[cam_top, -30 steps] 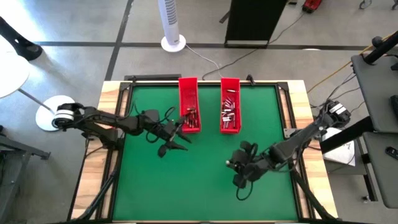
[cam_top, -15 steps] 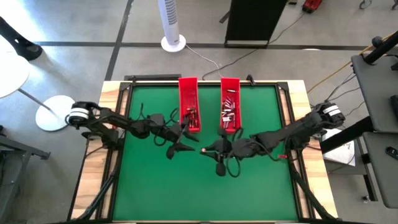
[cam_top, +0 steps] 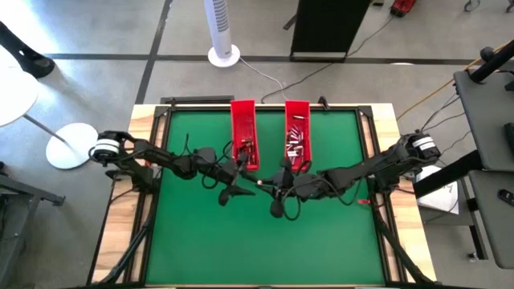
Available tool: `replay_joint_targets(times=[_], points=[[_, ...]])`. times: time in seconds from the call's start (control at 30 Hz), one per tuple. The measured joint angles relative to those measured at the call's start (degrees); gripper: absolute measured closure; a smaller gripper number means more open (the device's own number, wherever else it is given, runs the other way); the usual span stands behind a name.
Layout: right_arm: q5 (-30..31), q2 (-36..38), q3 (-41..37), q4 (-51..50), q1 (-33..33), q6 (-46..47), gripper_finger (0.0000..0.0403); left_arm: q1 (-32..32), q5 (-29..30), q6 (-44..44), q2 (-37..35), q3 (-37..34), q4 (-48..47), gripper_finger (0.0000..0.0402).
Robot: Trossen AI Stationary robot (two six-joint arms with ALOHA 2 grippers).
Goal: Sort batteries
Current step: Put the black battery into the left red bin
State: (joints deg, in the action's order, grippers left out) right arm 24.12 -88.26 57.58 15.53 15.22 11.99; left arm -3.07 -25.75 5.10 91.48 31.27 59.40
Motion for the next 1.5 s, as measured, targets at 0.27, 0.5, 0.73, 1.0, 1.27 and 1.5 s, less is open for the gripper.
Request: replay_joint_targets(times=[0.27, 0.5, 0.73, 1.0, 1.27, 1.5], points=[[0.06, -2.21, 0.01, 0.36, -1.09, 1.55, 0.0362, -0.04, 2.70, -0.98, 0.83, 3.74, -8.04, 0.0229], [0.17, -2.63, 0.02, 1.37, -1.02, 1.59, 0.0358, -0.04, 2.70, -2.51, 0.09, 5.03, -11.67, 0.0284], [0.10, -2.63, 0.02, 1.30, -1.02, 2.18, 0.0358, -0.20, 2.70, -2.62, -0.76, 4.33, -11.74, 0.0325], [-0.07, -2.45, 0.07, 1.07, -0.96, 3.54, 0.0296, -0.20, 2.68, -2.51, -0.78, 4.33, -11.77, 0.0371], [-0.02, -1.07, 0.07, 0.42, -0.82, 1.55, 0.0219, -0.62, 2.68, -0.91, -1.46, 4.33, -13.21, 0.0371], [12.69, 8.37, 0.11, -10.07, 3.69, -1.77, 0.0181, -4.74, 8.29, 2.83, -6.84, 4.87, -25.84, 0.0371]])
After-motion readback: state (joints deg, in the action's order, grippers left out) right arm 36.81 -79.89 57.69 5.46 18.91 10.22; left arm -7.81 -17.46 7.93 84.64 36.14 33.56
